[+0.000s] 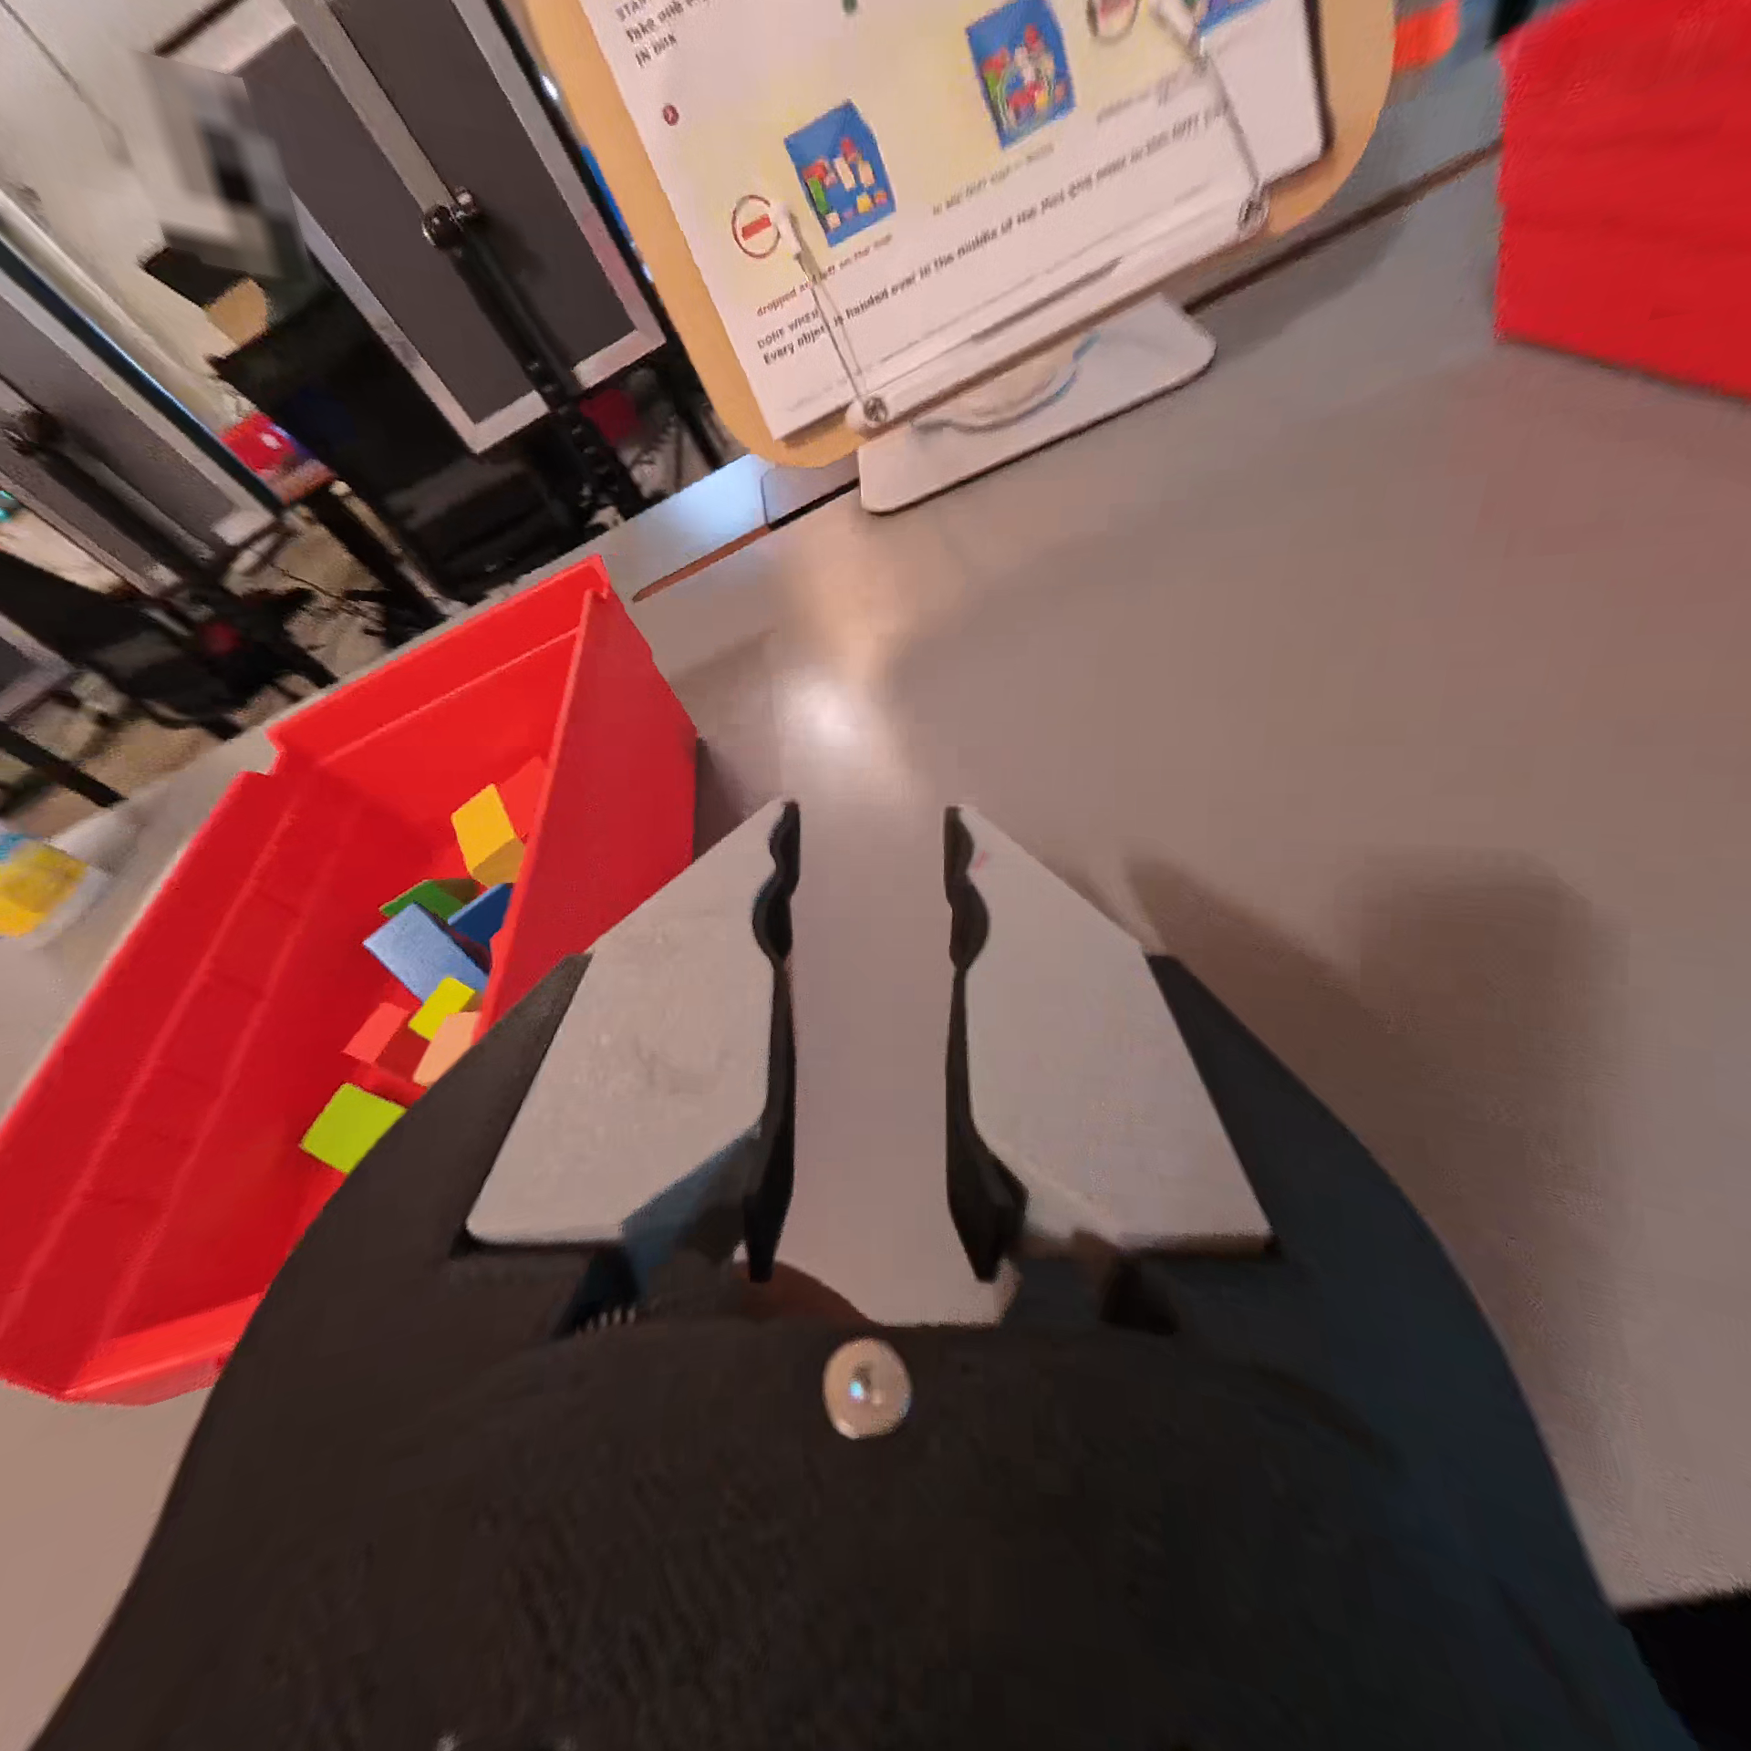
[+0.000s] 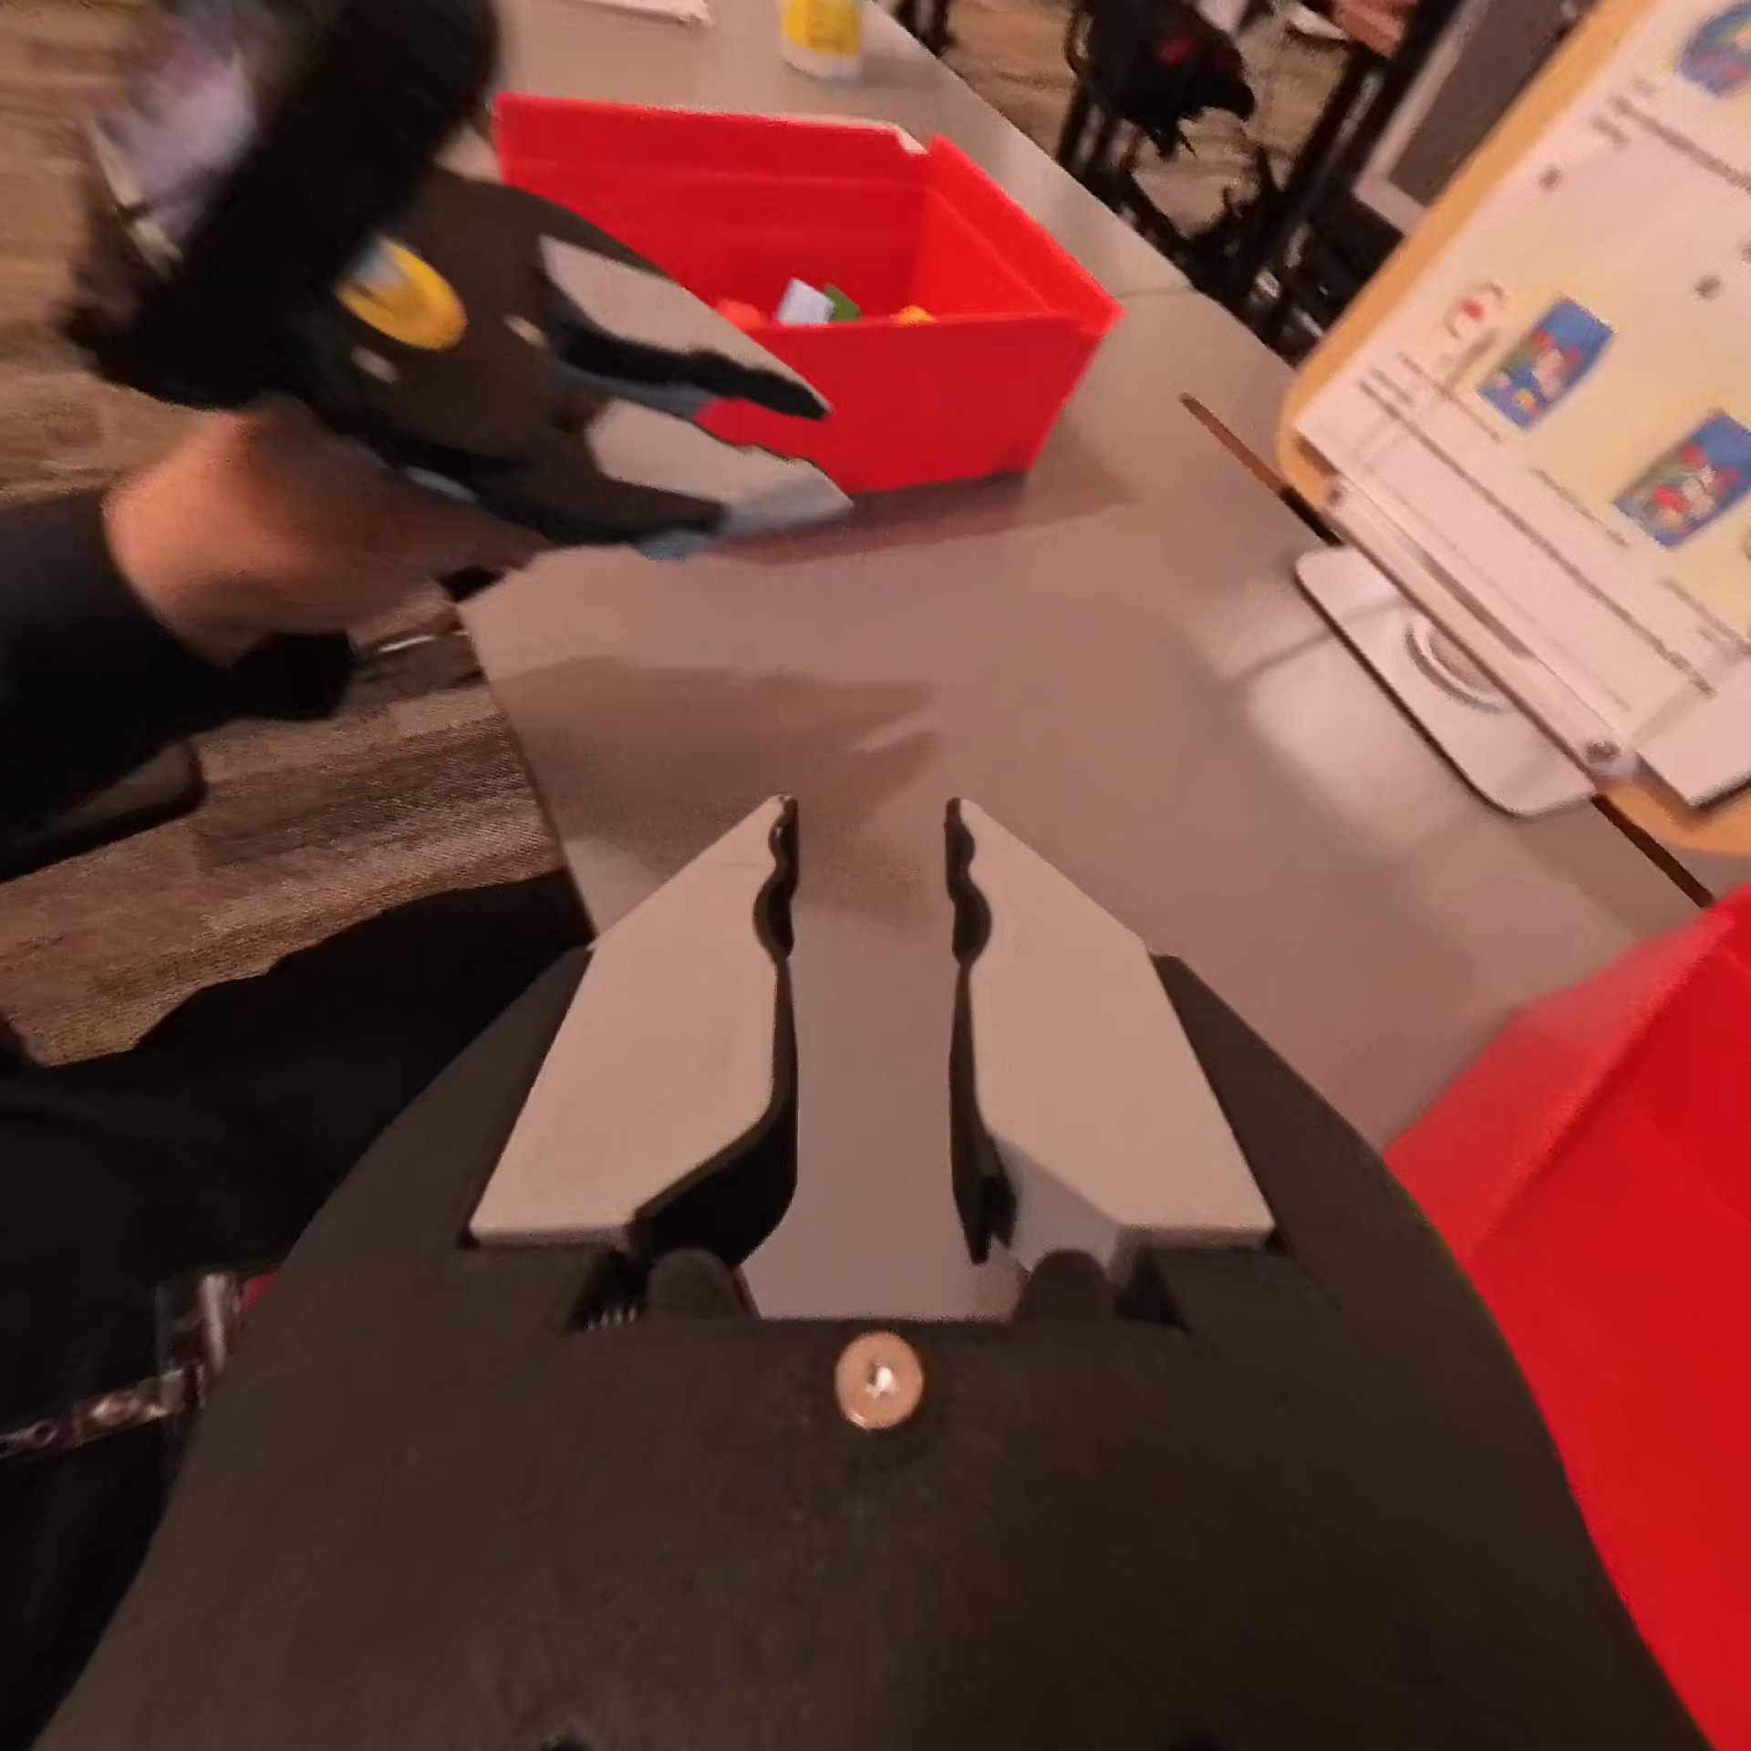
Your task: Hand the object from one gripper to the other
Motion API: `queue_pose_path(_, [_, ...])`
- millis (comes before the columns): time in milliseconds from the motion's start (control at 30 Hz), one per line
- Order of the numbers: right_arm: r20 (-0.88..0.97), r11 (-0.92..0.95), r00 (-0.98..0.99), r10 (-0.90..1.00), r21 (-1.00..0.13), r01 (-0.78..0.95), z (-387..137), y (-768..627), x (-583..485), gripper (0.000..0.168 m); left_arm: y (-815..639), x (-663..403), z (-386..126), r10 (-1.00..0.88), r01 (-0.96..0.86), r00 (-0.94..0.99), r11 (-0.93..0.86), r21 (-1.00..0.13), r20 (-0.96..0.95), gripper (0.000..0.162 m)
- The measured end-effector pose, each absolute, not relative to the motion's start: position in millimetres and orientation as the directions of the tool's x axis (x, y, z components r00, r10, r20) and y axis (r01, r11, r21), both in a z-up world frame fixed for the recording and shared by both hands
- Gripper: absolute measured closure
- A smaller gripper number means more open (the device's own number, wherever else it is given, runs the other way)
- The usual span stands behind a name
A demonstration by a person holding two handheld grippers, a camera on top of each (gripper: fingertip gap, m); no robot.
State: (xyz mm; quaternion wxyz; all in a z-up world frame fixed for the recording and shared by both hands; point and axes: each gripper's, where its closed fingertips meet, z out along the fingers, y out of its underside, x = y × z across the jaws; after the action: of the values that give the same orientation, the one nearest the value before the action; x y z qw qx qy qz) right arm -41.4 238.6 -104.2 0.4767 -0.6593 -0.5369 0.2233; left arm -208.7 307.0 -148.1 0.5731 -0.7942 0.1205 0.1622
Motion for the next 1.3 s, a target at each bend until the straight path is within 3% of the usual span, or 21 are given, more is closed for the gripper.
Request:
queue_pose_path(100, [0.296,0.205,0.159,0.942,-0.881,0.426,-90,184,-74,0.168,313,-194,-170,-0.020,-0.444,0.884,-0.352,-0.824,-0.467,0.145])
queue_pose_path(167, [0.368,0.306,0.097,0.925,-0.871,0.385,-84,155,-92,0.168,315,-184,-180,-0.047,-0.445,0.886,-0.365,-0.818,-0.461,0.162])
queue_pose_path(400, [0.507,0.433,0.074,0.859,-0.795,0.425,-102,120,-125,0.168,316,-177,-191,-0.052,-0.464,0.873,-0.394,-0.793,-0.485,0.162])
queue_pose_path(600, [0.459,0.377,0.104,0.882,-0.821,0.428,-107,126,-129,0.168,316,-171,-195,-0.040,-0.515,0.836,-0.402,-0.757,-0.547,0.162])
queue_pose_path(1300, [0.545,0.415,0.117,0.830,-0.745,0.522,-124,140,-129,0.168,316,-171,-207,-0.049,-0.552,0.802,-0.440,-0.708,-0.595,0.162])
